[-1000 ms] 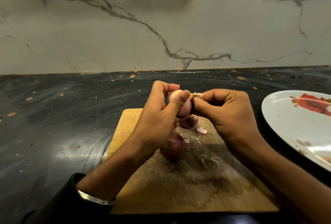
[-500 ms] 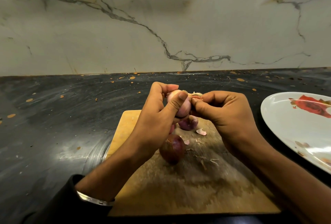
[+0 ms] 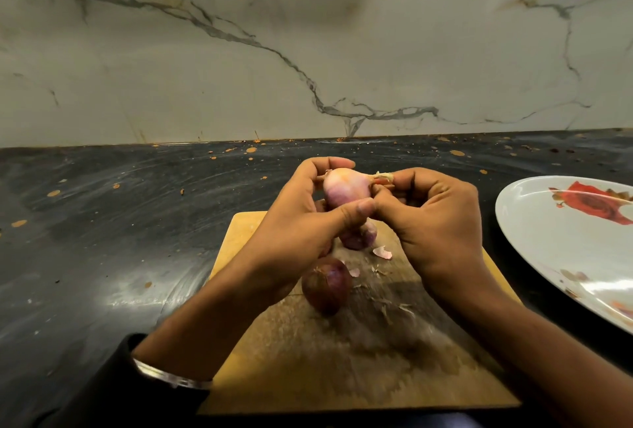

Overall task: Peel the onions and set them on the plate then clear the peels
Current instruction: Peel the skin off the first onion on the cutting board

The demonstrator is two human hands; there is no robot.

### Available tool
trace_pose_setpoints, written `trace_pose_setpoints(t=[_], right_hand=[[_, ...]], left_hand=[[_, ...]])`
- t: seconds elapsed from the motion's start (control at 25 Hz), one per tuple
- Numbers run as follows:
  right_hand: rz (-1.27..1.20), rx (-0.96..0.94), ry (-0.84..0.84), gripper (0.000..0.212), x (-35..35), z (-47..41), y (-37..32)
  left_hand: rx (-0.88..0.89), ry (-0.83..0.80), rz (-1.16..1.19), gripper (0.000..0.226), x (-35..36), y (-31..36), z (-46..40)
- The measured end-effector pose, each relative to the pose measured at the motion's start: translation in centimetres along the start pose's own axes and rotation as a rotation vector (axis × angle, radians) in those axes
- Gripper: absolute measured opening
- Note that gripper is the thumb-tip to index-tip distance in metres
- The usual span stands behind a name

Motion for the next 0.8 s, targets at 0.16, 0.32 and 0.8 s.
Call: trace_pose_setpoints(t=[0.16, 0.32, 0.8], right_hand=[[-0.085, 0.092, -0.008, 0.006, -0.4, -0.4, 0.8], [-0.165, 0.206, -0.057, 0.004, 0.1, -0.7, 2.0], [0.024, 0.332, -0.258, 0.009, 2.2, -0.2, 3.1]], left_hand=[[-0.011, 0.041, 0.103, 0.054, -0.5, -0.2, -0.3], [-0.05, 0.065, 0.198, 0.052, -0.7, -0.6, -0.3], [-0.08, 0.121, 0.333, 0.034, -0.9, -0.6, -0.5]])
Point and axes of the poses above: each hand's wrist, its own z-axis away from the middle knuckle, its own x-axis out of the palm, y = z × x, the point moved 10 cm from there along -z, towards the middle knuckle, and after that the axes turned 14 degrees about x, right-handed, at the moved point
